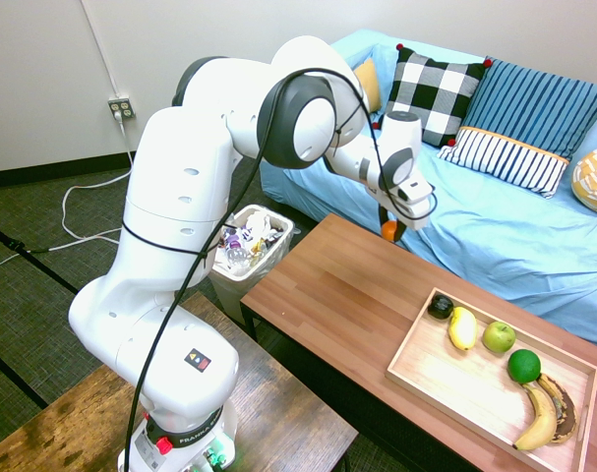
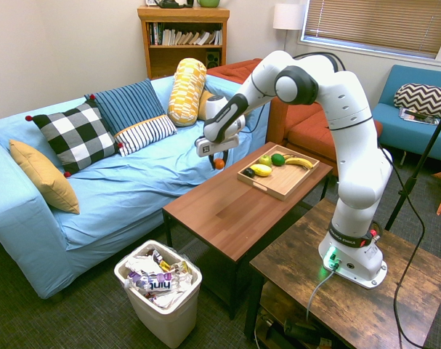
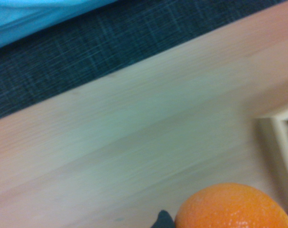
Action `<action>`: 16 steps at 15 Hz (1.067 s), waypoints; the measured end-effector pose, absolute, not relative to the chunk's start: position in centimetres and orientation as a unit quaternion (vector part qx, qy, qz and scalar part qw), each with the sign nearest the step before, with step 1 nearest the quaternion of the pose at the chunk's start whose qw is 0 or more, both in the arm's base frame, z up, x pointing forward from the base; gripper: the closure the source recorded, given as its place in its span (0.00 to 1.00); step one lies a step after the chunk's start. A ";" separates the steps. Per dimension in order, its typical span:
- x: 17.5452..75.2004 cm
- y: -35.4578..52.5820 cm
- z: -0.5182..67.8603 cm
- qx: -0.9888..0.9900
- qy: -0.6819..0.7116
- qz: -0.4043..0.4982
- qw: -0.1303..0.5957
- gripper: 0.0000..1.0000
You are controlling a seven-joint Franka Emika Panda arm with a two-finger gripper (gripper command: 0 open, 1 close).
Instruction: Put the tangerine in the tray
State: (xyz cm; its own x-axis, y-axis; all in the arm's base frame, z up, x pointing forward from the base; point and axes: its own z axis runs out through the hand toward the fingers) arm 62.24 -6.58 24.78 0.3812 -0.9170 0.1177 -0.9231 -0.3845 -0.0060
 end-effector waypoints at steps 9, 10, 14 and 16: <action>54.2 -28.8 21.0 0.750 -0.657 0.022 0.077 1.00; 53.5 -29.8 19.6 0.744 -0.663 0.014 0.082 1.00; 50.8 -33.0 14.2 0.724 -0.683 -0.013 0.094 1.00; 49.8 -33.8 12.3 0.721 -0.687 -0.021 0.092 1.00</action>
